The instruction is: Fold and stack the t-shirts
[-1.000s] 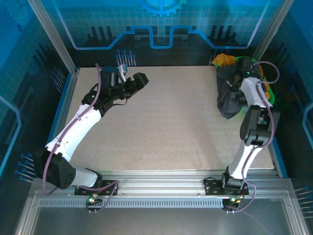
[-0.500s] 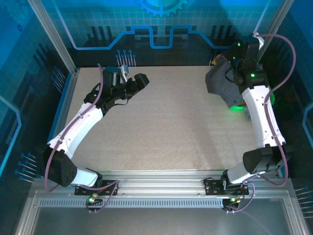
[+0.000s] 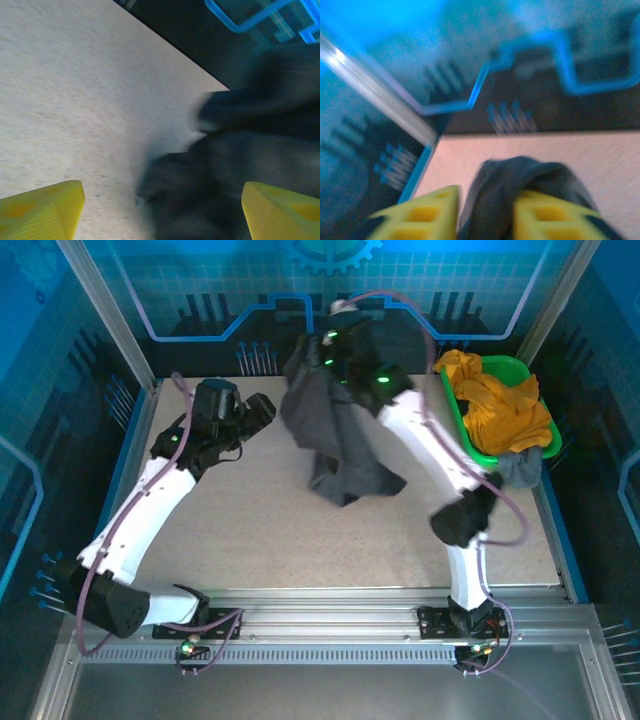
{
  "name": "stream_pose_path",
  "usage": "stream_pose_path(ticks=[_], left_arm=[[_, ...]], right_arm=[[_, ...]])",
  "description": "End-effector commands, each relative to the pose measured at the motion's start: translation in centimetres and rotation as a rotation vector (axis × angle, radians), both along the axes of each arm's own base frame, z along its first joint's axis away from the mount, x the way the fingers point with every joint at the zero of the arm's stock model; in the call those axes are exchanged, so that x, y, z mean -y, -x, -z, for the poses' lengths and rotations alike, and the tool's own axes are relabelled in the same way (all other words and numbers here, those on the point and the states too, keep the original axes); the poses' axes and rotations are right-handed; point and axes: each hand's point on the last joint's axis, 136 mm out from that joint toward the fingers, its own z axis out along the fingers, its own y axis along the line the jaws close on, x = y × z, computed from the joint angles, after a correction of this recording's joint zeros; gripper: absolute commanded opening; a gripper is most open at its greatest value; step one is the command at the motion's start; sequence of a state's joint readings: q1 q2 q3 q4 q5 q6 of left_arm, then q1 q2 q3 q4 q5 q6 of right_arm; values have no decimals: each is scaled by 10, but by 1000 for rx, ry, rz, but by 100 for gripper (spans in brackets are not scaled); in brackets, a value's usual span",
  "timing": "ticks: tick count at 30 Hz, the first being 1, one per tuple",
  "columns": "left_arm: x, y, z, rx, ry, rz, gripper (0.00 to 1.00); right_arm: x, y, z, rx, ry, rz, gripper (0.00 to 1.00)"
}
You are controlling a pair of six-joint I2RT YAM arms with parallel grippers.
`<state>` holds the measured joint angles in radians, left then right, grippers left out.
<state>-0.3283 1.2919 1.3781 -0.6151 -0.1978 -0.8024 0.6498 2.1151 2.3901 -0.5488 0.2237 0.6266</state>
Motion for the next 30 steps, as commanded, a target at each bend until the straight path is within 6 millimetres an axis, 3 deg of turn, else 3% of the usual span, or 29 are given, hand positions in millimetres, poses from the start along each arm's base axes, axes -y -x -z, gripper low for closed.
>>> stream_pose_path(ticks=[1, 2, 4, 7, 10, 13, 16, 19, 21, 28, 30], left_arm=[[-36, 26, 1, -27, -118, -94, 83], [-37, 31, 9, -58, -114, -94, 83], [-36, 40, 24, -119, -97, -85, 83], [-21, 50, 57, -221, -40, -20, 83], [-5, 64, 98, -363, 31, 25, 79], [16, 72, 139, -481, 115, 66, 75], [41, 69, 170, -555, 162, 101, 75], [70, 57, 192, -589, 172, 142, 77], [80, 49, 211, -629, 138, 152, 77], [53, 44, 271, -741, -52, 35, 68], [48, 36, 279, -726, -60, 18, 58]], right_arm=[[-48, 18, 88, -289, 29, -214, 57], [-53, 19, 106, -339, 41, -247, 60], [-48, 22, 120, -386, 78, -267, 61], [-20, 23, 130, -419, 133, -236, 62], [22, 24, 141, -438, 143, -167, 61], [75, 34, 174, -517, 159, -78, 58], [121, 52, 211, -616, 184, -14, 56], [150, 68, 242, -682, 207, 8, 56], [156, 71, 256, -706, 209, -11, 56], [121, 52, 291, -726, 264, -144, 55], [113, 43, 308, -754, 272, -148, 53]])
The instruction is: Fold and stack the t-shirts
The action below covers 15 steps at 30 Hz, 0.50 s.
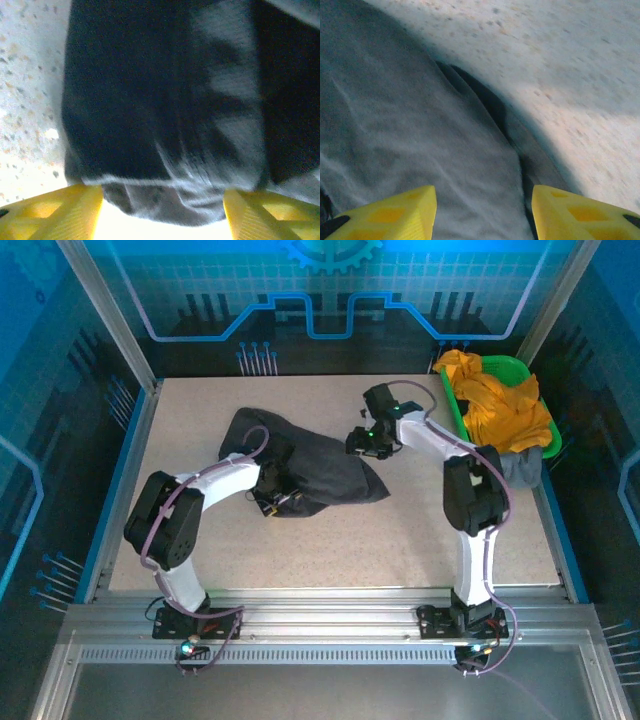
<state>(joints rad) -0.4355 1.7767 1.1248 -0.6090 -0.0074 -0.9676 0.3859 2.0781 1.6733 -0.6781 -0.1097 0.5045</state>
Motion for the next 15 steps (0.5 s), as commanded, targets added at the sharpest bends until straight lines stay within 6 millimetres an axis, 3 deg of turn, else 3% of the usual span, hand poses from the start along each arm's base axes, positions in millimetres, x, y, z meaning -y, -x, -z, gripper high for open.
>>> stream_pose_path(ticks=[1, 3, 5, 6, 8, 11, 15], left_arm=[[-11, -19, 6, 53, -40, -46, 50], [-20, -23, 10, 54, -28, -92, 25], [-30, -24, 7, 63, -28, -124, 4], [-36, -23, 2, 76, -37, -128, 0], [-48, -20, -8, 98, -55, -130, 0], [-67, -13, -22, 131, -55, -153, 0], [-75, -10, -39, 196, 24, -149, 0]], right_arm=[[-19, -14, 18, -17, -8, -55, 50], [-19, -19, 31, -47, 17, -43, 39], [-15, -24, 35, -52, 39, -25, 21], [-12, -27, 32, -42, 45, -10, 11], [-1, -30, 22, -11, 74, 33, 0], [23, -31, -9, 60, 84, 131, 0], [48, -19, -48, 114, 51, 205, 0]])
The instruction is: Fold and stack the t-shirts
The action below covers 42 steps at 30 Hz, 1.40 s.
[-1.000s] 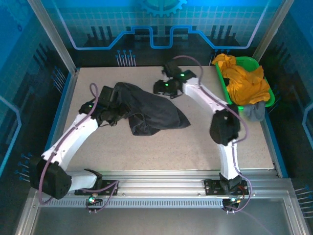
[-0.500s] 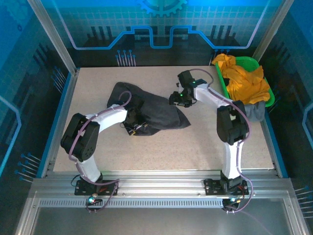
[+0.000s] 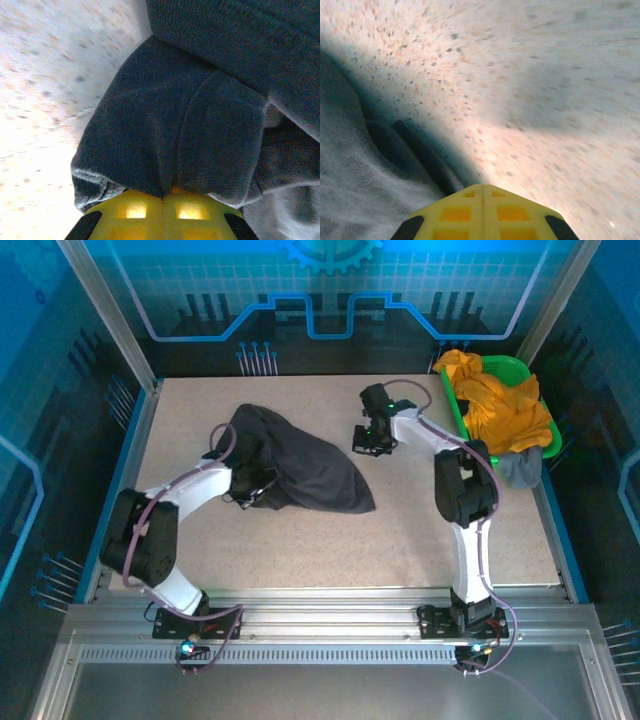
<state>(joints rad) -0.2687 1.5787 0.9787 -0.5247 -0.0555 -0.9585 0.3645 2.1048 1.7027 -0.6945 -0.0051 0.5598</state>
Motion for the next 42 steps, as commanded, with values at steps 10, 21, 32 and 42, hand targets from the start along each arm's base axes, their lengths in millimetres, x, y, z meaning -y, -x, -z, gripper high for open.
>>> stream_pose_path(ticks=[10, 21, 32, 42], left_arm=[[-39, 12, -17, 11, 13, 94, 51], [-35, 77, 9, -119, 162, -171, 39], [-45, 46, 31, -136, 122, -202, 45], [-33, 11, 45, -61, 174, -151, 31]], right_arm=[[37, 55, -67, 31, -45, 89, 0], [-7, 62, -46, -52, -109, -3, 0], [-20, 69, -45, -71, -125, -46, 0], [-21, 82, -33, -101, -132, -48, 0]])
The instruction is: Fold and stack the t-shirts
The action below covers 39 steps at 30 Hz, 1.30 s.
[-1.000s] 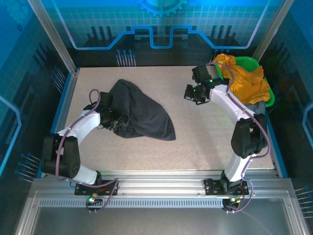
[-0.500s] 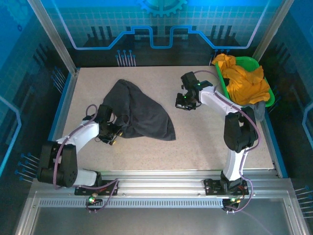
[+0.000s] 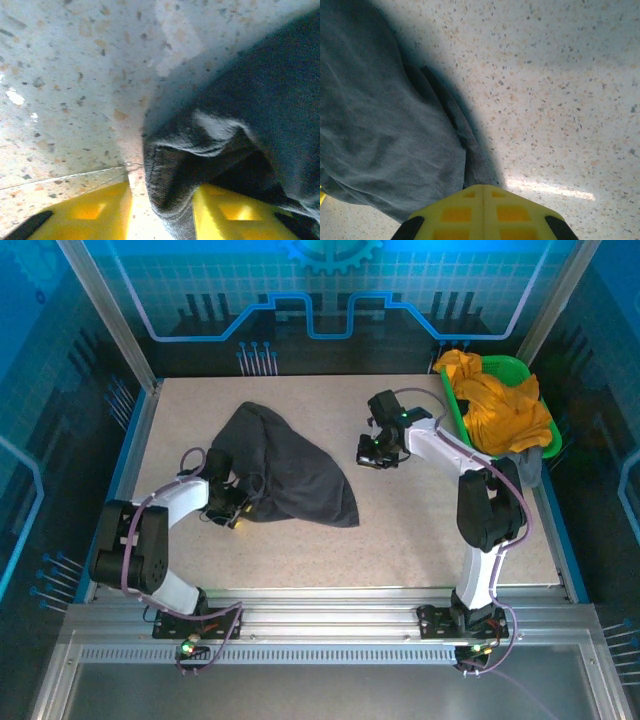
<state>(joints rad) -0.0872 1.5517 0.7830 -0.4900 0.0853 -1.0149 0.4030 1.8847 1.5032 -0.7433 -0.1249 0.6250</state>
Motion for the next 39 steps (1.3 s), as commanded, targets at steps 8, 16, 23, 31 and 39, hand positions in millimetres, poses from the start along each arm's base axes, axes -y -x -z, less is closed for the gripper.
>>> stream_pose_path(ticks=[8, 16, 23, 31, 39], left_arm=[[-18, -19, -35, 140, -110, 37, 0], [-64, 6, -99, 253, -278, -29, 0], [-49, 2, -102, 296, -184, -23, 0], [-44, 2, -105, 293, -161, -6, 0], [-42, 1, -103, 284, -155, 8, 0]], right_arm=[[-21, 4, 2, -5, -42, -42, 4], [-65, 1, 47, -77, -80, -134, 38], [-73, 46, 59, -177, -68, -205, 42], [-77, 145, 45, -230, -49, -505, 47], [-99, 192, 75, -301, 12, -578, 47]])
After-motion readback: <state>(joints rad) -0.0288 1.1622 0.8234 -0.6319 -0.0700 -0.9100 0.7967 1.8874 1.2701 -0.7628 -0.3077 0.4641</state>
